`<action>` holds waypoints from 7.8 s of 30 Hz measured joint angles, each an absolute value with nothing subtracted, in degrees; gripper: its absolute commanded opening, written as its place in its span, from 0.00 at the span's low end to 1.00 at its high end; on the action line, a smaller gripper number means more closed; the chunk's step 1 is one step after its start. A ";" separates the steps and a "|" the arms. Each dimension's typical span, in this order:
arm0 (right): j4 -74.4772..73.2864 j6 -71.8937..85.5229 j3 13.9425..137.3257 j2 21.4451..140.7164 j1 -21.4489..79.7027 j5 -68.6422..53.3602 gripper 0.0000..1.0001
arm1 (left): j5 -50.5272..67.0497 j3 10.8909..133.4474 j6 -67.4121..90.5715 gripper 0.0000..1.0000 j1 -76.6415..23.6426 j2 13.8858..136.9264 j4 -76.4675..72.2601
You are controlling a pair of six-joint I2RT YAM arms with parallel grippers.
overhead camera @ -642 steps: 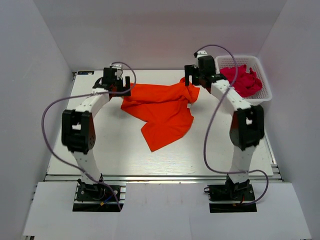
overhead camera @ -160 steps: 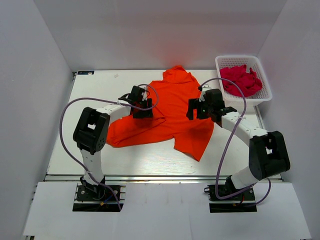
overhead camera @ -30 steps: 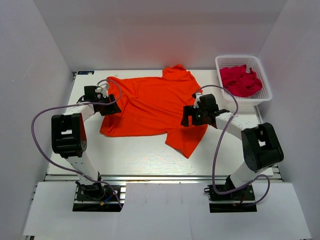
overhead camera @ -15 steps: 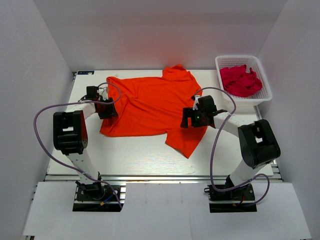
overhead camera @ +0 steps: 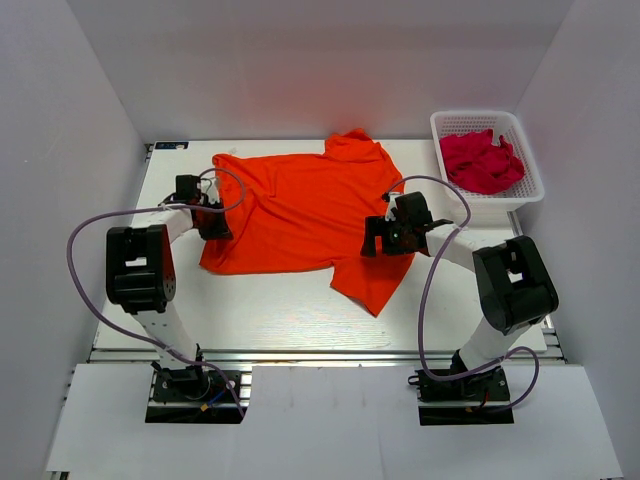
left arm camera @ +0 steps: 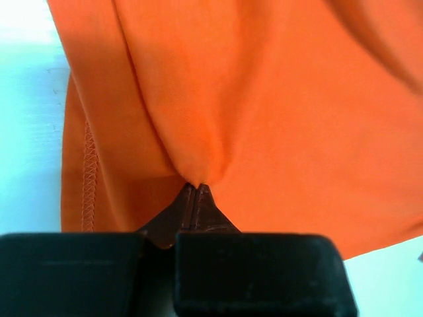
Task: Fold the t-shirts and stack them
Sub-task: Flatten out the tshirt
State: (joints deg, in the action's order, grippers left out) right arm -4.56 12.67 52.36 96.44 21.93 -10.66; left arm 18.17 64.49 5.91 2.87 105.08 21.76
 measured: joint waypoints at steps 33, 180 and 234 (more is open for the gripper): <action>-7.86 13.74 52.71 93.95 21.91 -7.79 0.91 | -0.64 60.66 20.80 1.00 7.66 91.53 29.82; -14.98 -29.95 112.07 56.75 36.38 9.78 0.00 | -8.56 111.85 18.22 0.00 7.07 56.07 29.26; 18.41 -28.75 66.74 78.78 32.67 28.60 0.00 | 1.32 65.98 22.11 0.00 7.75 73.73 5.30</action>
